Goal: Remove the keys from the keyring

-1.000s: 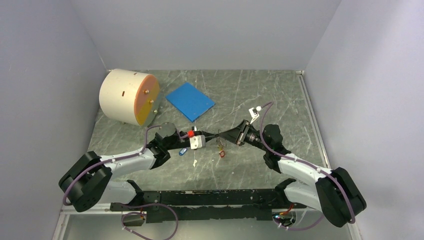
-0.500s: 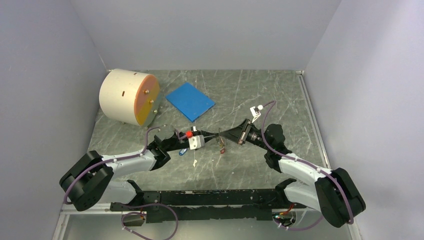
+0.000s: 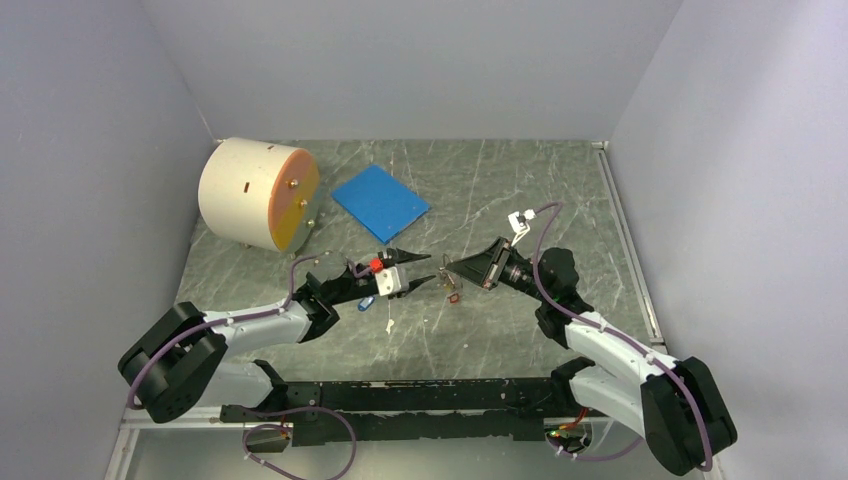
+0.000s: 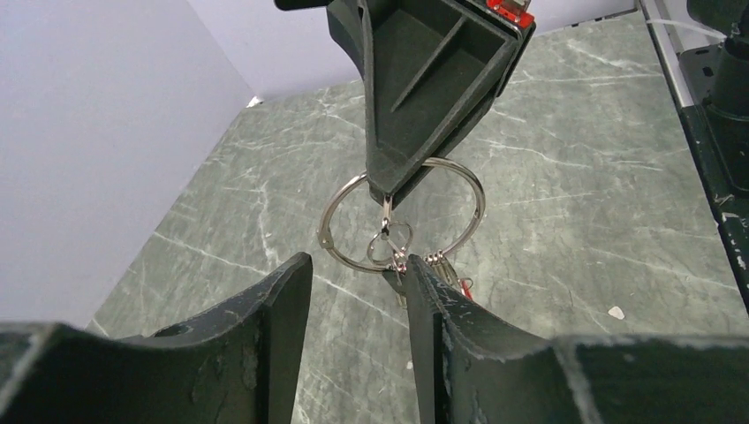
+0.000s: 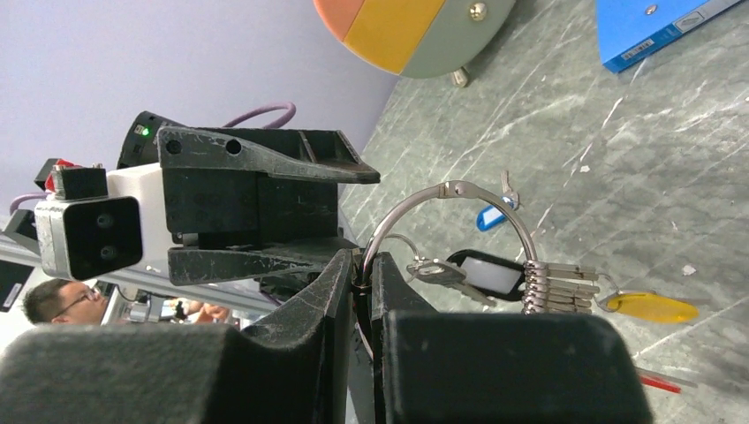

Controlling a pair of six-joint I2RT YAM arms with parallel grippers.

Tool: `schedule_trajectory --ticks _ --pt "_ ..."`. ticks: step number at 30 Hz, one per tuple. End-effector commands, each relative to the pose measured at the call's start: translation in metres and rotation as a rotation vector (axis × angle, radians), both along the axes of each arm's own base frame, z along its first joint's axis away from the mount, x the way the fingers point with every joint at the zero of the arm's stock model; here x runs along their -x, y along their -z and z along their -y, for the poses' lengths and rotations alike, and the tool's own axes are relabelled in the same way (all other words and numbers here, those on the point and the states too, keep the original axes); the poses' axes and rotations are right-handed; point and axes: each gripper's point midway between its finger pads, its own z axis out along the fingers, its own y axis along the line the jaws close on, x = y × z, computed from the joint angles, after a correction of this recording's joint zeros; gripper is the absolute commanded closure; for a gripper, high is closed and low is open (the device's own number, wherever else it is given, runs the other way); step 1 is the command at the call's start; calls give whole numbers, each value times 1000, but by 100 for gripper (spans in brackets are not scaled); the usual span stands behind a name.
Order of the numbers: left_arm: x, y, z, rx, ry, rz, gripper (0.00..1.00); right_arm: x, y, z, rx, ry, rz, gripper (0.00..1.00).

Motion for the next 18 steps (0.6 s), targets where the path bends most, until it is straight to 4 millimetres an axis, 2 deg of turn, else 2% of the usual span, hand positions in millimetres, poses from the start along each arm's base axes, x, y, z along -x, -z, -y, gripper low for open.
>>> schedule_trajectory --ticks 1,7,14,18 --pt "4 -20 2 75 25 10 50 -2 -25 -1 0 -14 96 100" --pt "9 -18 10 69 82 -21 51 -3 -26 -3 -6 -25 91 100" --pt "11 -11 18 50 125 -64 59 -4 -27 -3 10 -25 93 100" --pt "10 -12 19 51 128 -72 60 -5 -27 -3 21 -19 90 100"
